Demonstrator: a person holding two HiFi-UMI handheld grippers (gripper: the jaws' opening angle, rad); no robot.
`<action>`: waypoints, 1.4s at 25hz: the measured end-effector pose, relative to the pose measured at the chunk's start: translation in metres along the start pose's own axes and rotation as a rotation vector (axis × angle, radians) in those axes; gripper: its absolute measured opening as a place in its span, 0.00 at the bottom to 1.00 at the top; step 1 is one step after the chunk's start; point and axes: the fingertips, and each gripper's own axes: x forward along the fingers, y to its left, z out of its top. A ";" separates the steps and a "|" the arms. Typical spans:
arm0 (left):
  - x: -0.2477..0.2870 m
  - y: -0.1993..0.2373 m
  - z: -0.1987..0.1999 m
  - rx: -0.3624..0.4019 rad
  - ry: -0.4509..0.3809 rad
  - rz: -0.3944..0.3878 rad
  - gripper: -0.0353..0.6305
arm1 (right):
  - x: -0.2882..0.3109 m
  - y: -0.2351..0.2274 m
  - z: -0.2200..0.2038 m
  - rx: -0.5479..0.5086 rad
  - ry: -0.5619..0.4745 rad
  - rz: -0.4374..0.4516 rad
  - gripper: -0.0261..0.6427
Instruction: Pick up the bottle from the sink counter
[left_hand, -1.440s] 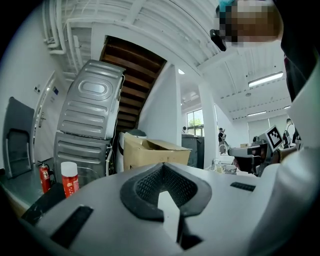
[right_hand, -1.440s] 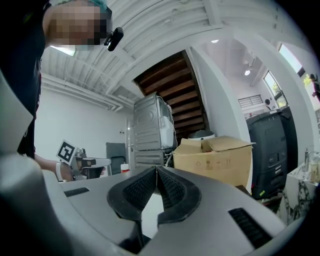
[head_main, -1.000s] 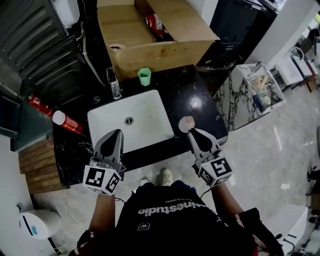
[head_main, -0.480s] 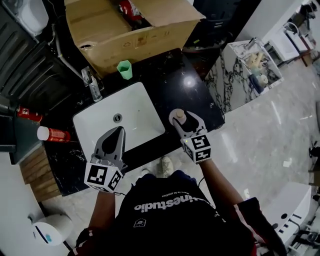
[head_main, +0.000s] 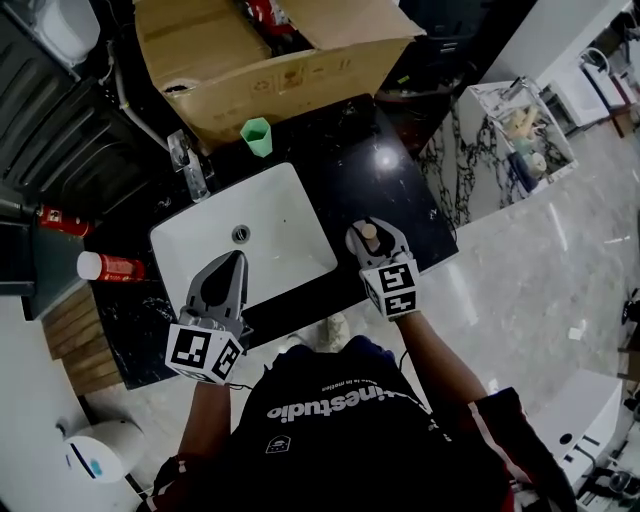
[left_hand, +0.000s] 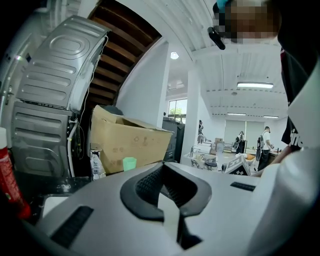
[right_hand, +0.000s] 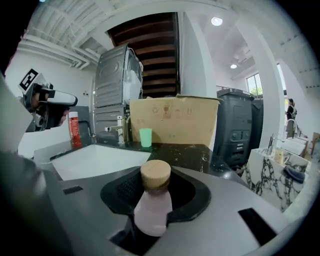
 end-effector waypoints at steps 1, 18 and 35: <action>-0.002 0.001 0.000 -0.001 -0.002 0.003 0.07 | 0.000 0.000 0.000 -0.001 0.001 0.003 0.27; -0.093 0.039 0.041 0.044 -0.111 0.159 0.07 | -0.059 0.097 0.141 -0.130 -0.150 0.230 0.27; -0.187 0.072 0.056 0.057 -0.159 0.289 0.07 | -0.106 0.208 0.196 -0.183 -0.222 0.412 0.27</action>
